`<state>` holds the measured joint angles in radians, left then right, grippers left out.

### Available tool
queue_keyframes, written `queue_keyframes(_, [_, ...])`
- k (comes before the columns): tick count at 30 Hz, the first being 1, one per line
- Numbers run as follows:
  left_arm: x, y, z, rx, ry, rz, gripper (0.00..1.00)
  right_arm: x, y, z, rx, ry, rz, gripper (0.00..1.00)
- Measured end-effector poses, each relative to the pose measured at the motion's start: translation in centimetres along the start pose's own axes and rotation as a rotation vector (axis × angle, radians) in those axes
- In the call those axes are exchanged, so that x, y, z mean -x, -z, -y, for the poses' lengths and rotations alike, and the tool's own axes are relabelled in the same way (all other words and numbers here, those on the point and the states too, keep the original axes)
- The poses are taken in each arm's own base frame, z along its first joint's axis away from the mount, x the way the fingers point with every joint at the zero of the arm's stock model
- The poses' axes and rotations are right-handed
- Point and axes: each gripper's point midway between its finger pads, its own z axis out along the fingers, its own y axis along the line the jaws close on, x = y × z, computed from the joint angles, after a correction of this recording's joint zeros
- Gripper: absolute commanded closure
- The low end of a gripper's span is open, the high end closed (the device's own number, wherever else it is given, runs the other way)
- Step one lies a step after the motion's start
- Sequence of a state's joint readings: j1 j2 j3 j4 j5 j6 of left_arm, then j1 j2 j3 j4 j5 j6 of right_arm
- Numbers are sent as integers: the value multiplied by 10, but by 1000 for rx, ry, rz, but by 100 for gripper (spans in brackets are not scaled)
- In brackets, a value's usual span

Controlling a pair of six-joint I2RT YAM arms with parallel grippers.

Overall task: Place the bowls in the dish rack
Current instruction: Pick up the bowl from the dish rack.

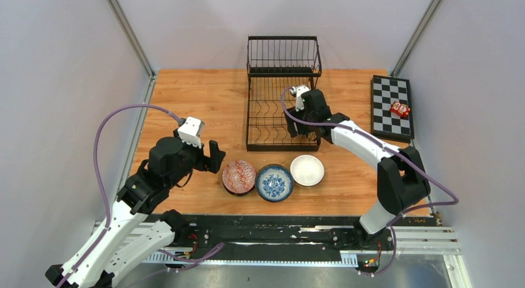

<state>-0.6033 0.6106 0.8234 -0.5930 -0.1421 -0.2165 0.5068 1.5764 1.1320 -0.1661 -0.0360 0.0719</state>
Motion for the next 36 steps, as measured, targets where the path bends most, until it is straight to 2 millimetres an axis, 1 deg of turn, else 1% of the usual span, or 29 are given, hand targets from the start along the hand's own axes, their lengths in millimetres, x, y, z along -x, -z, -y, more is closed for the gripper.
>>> queue_keyframes(6, [0, 0, 0, 0, 0, -1, 11, -4, -19, -5, 7, 62, -75, 38])
queue_keyframes(8, [-1, 0, 0, 0, 0, -2, 11, -7, -25, -5, 4, 82, -97, 42])
queue_keyframes(11, [-1, 0, 0, 0, 0, -3, 11, -14, -32, -2, -17, 112, -134, 45])
queue_keyframes(14, [-1, -1, 0, 0, -1, -4, 10, -21, -37, 1, -38, 135, -164, 50])
queue_keyframes(15, [-1, -1, 0, 0, 0, -5, 11, -22, -40, 2, -48, 149, -177, 52])
queue_keyframes(17, [-1, -1, 0, 1, -1, -7, 11, -26, -44, 2, -63, 168, -194, 62])
queue_keyframes(21, [-2, -2, 0, 1, -1, -12, 11, -32, -48, 3, -89, 216, -226, 85])
queue_keyframes(23, [-3, -3, 0, 1, -2, -14, 11, -32, -49, 0, -89, 235, -231, 95])
queue_keyframes(24, [-3, -3, 0, 1, -2, -14, 11, -31, -50, 1, -97, 247, -227, 97])
queue_keyframes(26, [-3, -3, 0, 2, -2, -15, 11, -27, -48, 0, -101, 256, -224, 97])
queue_keyframes(32, [-3, -4, -1, 6, -2, -19, 11, -29, -47, -3, -96, 289, -231, 97])
queue_keyframes(36, [-5, -6, -2, 18, 4, -27, 11, -27, -42, -12, -84, 331, -230, 97])
